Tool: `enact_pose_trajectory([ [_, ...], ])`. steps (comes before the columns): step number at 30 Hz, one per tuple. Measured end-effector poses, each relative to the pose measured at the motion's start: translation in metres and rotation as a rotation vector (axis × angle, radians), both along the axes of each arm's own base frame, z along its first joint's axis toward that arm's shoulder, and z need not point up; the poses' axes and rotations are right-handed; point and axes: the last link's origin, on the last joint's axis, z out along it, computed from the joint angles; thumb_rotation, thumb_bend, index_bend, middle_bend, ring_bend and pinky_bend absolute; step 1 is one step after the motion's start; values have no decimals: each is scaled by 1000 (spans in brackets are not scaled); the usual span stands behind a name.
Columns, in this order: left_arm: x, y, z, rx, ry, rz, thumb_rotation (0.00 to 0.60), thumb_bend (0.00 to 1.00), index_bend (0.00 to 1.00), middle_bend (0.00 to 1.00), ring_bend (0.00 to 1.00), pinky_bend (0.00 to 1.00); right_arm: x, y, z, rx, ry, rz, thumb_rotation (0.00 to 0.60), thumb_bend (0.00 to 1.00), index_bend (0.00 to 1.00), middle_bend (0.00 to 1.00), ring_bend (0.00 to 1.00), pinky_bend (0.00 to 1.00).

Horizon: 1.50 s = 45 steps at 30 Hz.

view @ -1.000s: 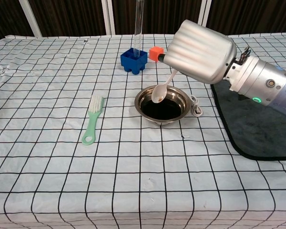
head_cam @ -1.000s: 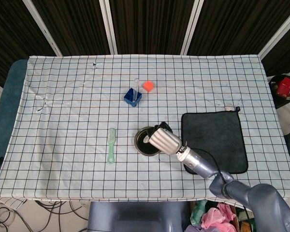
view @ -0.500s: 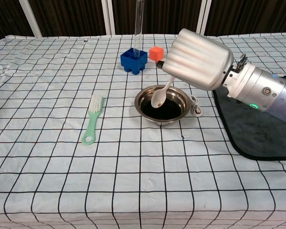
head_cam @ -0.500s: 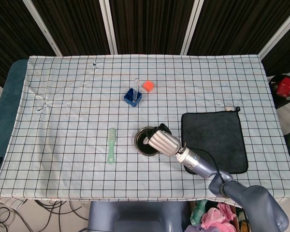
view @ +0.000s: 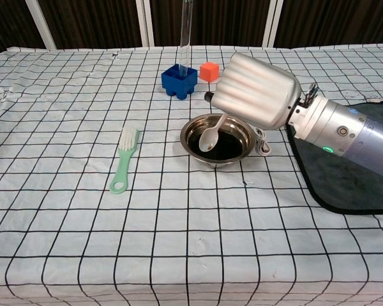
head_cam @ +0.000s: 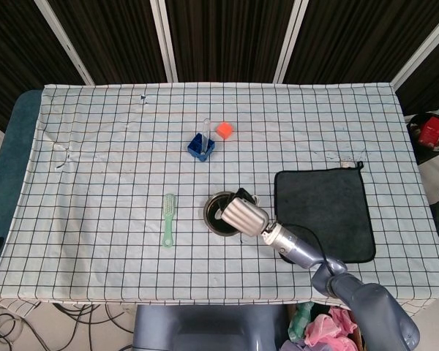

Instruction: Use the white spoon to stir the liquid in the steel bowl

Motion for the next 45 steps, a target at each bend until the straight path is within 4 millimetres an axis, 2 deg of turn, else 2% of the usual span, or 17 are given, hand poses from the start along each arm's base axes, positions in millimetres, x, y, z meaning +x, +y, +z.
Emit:
enact_pose_trajectory([
  [9, 0, 0, 0, -2, 2, 0, 600, 244, 97, 30, 0, 0, -2, -10, -2, -20, 14, -27, 600, 431, 731, 834, 1000, 1000],
  [18, 0, 1, -1, -4, 5, 3, 600, 245, 97, 30, 0, 0, -12, -18, 8, -37, 30, -37, 600, 423, 731, 834, 1000, 1000],
  [32, 2, -1, -3, -7, 9, 0, 600, 245, 97, 29, 0, 0, -23, 3, 21, 14, 53, 40, 600, 424, 744, 836, 1000, 1000],
  [40, 3, -1, -3, -7, 7, -4, 600, 245, 97, 29, 0, 0, -15, 20, 17, 68, 13, 53, 600, 424, 746, 837, 1000, 1000],
  [45, 2, -1, -2, -5, 4, -4, 600, 245, 97, 29, 0, 0, -8, 24, 10, 78, 6, 61, 600, 424, 746, 837, 1000, 1000],
])
